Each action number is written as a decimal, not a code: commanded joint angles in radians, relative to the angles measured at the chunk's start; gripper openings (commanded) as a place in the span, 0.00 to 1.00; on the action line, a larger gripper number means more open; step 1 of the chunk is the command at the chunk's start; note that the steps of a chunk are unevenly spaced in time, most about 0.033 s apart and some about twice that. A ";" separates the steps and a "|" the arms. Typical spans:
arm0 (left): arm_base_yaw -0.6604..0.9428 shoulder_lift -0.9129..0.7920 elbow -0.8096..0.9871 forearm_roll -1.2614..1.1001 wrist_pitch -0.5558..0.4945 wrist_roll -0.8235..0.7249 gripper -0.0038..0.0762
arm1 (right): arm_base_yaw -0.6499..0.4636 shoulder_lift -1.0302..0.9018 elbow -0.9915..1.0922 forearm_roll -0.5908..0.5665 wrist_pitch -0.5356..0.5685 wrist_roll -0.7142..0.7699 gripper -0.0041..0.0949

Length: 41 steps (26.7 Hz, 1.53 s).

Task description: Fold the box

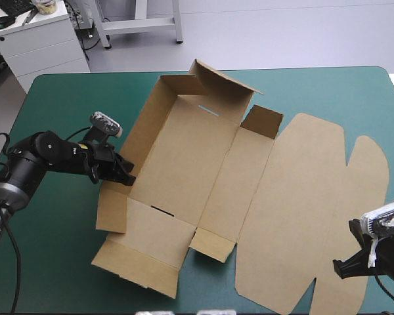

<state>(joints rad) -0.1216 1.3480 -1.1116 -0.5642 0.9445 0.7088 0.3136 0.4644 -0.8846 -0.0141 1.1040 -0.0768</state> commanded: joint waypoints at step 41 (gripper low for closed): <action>-0.671 -0.110 0.081 1.448 -0.826 -0.287 0.04 | -0.006 0.006 -0.046 0.005 -0.159 0.077 0.02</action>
<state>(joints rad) -0.7835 1.3115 -1.0589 0.8059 0.2443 0.4283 0.3136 0.4625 -0.8960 -0.0130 1.0140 0.0000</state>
